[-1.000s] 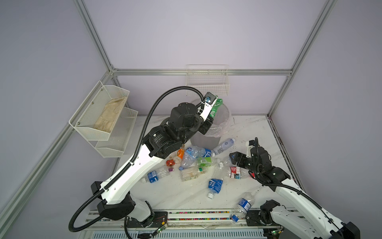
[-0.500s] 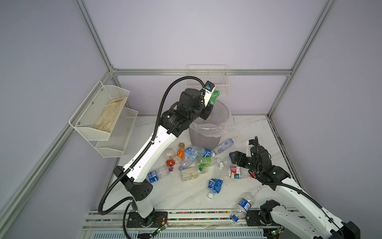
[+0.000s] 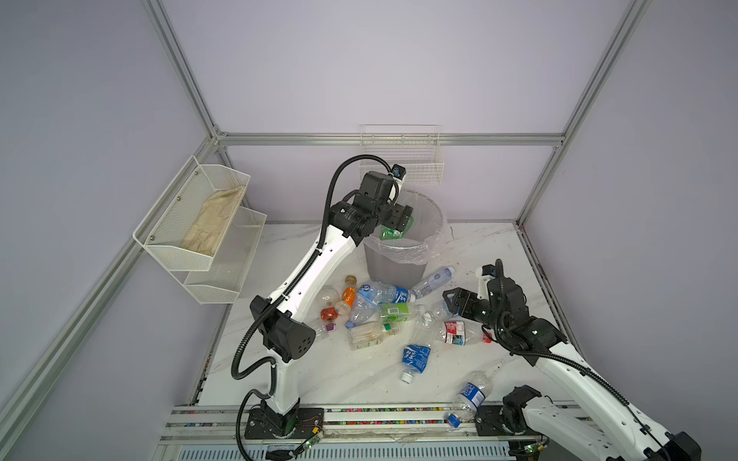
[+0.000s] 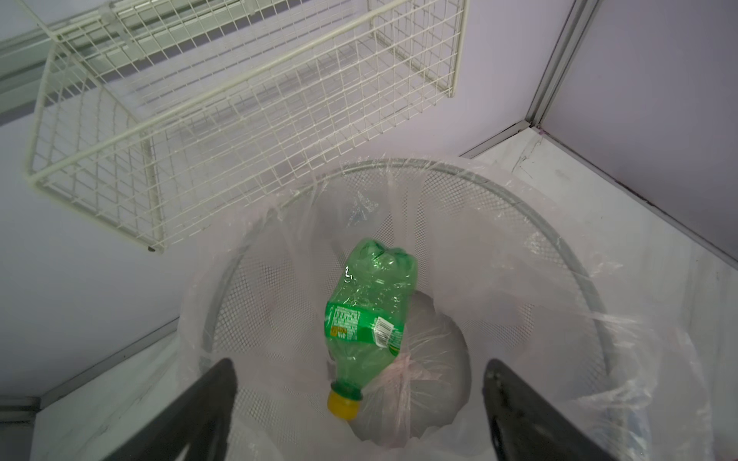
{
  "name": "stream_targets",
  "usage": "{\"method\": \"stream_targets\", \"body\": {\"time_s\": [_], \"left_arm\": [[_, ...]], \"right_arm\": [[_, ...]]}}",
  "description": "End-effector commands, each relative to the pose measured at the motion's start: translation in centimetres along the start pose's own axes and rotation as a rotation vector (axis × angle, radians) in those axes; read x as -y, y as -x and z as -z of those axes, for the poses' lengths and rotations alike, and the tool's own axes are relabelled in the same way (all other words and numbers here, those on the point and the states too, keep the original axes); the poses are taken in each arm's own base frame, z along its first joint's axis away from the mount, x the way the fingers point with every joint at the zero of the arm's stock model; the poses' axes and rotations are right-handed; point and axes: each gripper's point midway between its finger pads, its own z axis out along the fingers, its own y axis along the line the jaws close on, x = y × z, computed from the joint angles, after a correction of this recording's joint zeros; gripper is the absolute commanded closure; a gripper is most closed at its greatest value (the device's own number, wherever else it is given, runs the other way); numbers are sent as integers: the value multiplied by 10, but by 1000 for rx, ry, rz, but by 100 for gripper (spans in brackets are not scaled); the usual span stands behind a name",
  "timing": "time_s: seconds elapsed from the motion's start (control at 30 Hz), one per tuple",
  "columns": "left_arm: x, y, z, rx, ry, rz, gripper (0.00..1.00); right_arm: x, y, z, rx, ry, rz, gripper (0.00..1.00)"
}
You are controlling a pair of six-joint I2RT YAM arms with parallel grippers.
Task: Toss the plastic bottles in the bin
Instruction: 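Carry the green bottle over the bin and open the left gripper, then move the left gripper back down to a clear blue-label bottle near the robot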
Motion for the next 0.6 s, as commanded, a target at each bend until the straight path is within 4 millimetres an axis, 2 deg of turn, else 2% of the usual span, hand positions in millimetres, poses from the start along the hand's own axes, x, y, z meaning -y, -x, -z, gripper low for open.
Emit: {"method": "stream_targets", "body": {"time_s": [0.0,0.23,0.4,0.43,0.57], "left_arm": [[-16,82,104,280,-17,81,0],[-7,78,159,342,-50,88,0],[4,59,193,375,-95,95,0],[5,56,207,394,-109,98,0],[12,35,227,405,-142,109,0]], "right_arm": [[-1,3,8,1,-4,-14,17],[-4,4,9,1,4,-30,17],[-3,8,13,7,-13,-61,17],[-2,8,14,8,-26,-70,17],[13,5,18,6,-108,-143,16]]}}
